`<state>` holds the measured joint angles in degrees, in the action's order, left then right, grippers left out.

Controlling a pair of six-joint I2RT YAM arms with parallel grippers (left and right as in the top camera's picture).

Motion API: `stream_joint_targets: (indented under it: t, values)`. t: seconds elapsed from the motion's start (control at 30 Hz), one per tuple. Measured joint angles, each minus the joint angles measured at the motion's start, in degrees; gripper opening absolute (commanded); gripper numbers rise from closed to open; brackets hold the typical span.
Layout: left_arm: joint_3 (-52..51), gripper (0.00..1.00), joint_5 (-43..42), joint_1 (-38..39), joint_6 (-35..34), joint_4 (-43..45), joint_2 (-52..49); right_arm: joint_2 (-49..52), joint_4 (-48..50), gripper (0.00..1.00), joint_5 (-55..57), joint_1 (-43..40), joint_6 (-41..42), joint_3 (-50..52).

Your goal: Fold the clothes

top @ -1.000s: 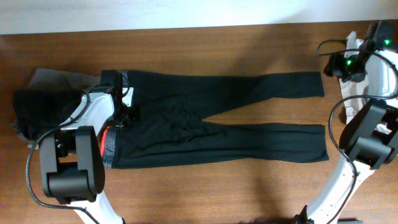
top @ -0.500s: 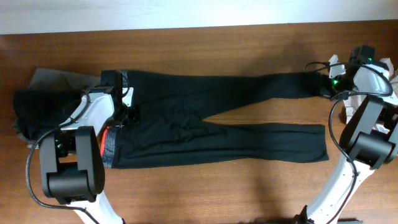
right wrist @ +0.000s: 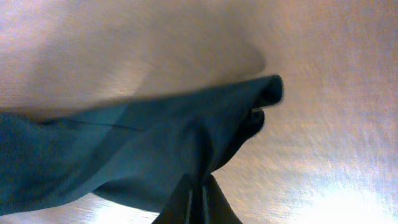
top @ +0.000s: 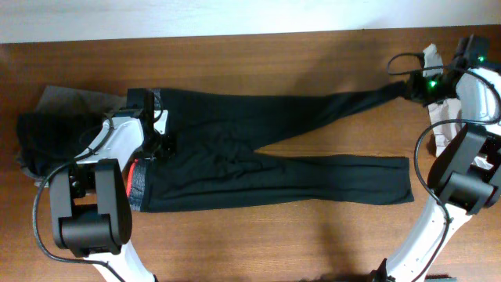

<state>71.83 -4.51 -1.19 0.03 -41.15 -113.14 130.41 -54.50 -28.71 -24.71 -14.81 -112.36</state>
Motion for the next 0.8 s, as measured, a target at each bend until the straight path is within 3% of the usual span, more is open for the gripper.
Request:
stream_joint_targets:
  t: [0.13, 0.4, 0.57, 0.67, 0.7, 0.73, 0.8]
  values:
    - [0.0, 0.23, 0.0, 0.0, 0.0, 0.0, 0.0, -1.2, -0.4, 0.04, -0.3, 0.0, -3.1, -1.0]
    - [0.0, 0.23, 0.0, 0.0, 0.0, 0.0, 0.0, -1.2, -1.0, 0.04, 11.9, -0.6, -4.9, -0.1]
    - [0.0, 0.23, 0.0, 0.0, 0.0, 0.0, 0.0, -1.0, -1.0, 0.12, 14.2, -3.6, -4.0, 2.8]
    - [0.0, 0.23, 0.0, 0.0, 0.0, 0.0, 0.0, -0.9, -1.2, 0.22, 14.8, -5.6, -3.1, 4.7]
    - [0.0, 0.23, 0.0, 0.0, 0.0, 0.1, 0.0, -0.9, -1.3, 0.29, 15.0, -6.0, -2.9, 5.3]
    - [0.0, 0.23, 0.0, 0.0, 0.0, 0.1, 0.0, -0.9, -1.4, 0.43, 15.4, -6.3, -2.7, 5.7]
    - [0.0, 0.35, 0.0, 0.0, 0.2, 0.1, 0.0, -0.9, -1.5, 0.59, 16.0, -6.8, -1.9, 6.1]
